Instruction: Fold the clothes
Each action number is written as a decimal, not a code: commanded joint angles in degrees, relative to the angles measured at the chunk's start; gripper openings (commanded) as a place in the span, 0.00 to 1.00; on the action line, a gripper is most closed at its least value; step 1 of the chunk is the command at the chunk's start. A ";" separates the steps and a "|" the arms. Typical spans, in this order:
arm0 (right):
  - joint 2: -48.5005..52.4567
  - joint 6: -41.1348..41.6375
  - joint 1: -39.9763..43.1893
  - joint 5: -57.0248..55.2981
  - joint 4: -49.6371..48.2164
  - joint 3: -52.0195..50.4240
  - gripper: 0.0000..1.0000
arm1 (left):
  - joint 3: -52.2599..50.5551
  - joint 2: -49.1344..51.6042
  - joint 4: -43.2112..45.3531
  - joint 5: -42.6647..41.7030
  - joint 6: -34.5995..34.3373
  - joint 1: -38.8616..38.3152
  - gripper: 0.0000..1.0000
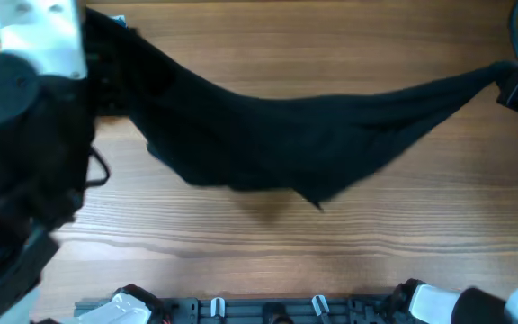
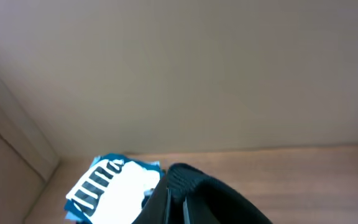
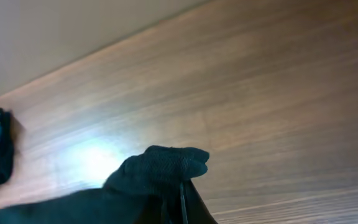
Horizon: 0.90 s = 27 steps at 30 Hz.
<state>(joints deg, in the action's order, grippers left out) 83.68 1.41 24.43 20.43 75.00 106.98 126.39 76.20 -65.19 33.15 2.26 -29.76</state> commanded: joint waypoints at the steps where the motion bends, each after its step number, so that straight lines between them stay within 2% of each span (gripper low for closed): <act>1: 8.79 -2.73 -0.04 -1.77 -0.22 0.15 0.04 | 0.37 7.91 -1.64 0.35 -1.66 -0.13 0.04; 5: 26.93 -2.69 -1.01 -0.24 -5.22 0.15 0.04 | 0.37 22.88 -2.16 -0.72 -1.68 -0.13 0.04; 8: 40.83 -2.69 -2.71 3.08 -13.97 0.15 0.04 | 0.37 35.69 -1.25 -1.18 -2.75 -0.13 0.04; 9: 42.71 -2.75 -2.84 4.90 -16.31 0.15 0.17 | 0.37 38.75 -0.33 -1.18 -2.75 -0.13 0.04; 10: 43.19 -2.75 -2.84 5.81 -17.46 0.15 0.41 | 0.37 41.59 0.72 -1.18 -2.75 -0.13 0.04; 11: 42.82 -2.84 -2.84 6.36 -17.68 0.50 0.60 | 0.37 43.71 1.62 -1.20 -2.78 -0.13 0.04; 12: 41.72 -2.99 -2.84 6.69 -17.11 1.33 0.71 | 0.37 45.31 2.62 -1.46 -2.78 -0.13 0.04; 13: 39.67 -3.52 -3.04 7.39 -16.09 1.97 0.74 | 0.37 45.75 3.41 -2.67 -3.04 0.04 0.04; 15: 34.01 -5.77 -4.31 10.71 -12.52 2.03 0.76 | 0.39 45.22 5.75 -5.81 -5.88 1.07 0.04; 17: 27.85 -6.62 -8.48 8.74 -7.04 2.03 0.76 | 0.39 44.59 6.25 -13.84 -7.93 3.61 0.04; 18: 26.58 -6.64 -9.94 8.00 -5.27 2.03 0.76 | 0.39 44.54 5.88 -15.13 -9.05 4.37 0.04; 22: 24.30 -8.98 -18.71 3.85 4.39 0.28 0.67 | 0.37 44.54 4.59 -20.61 -14.95 9.03 0.04; 24: 24.30 -8.81 -24.22 2.27 4.87 -5.46 0.61 | 0.37 44.54 3.39 -24.87 -15.02 12.74 0.04; 27: 24.30 -6.23 -30.97 0.35 0.46 -15.47 0.60 | 0.37 44.54 1.92 -25.46 -16.06 15.72 0.04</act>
<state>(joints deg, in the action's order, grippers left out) 107.44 -6.31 -1.41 23.73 77.87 98.63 126.28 122.67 -62.59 10.61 -11.53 -16.60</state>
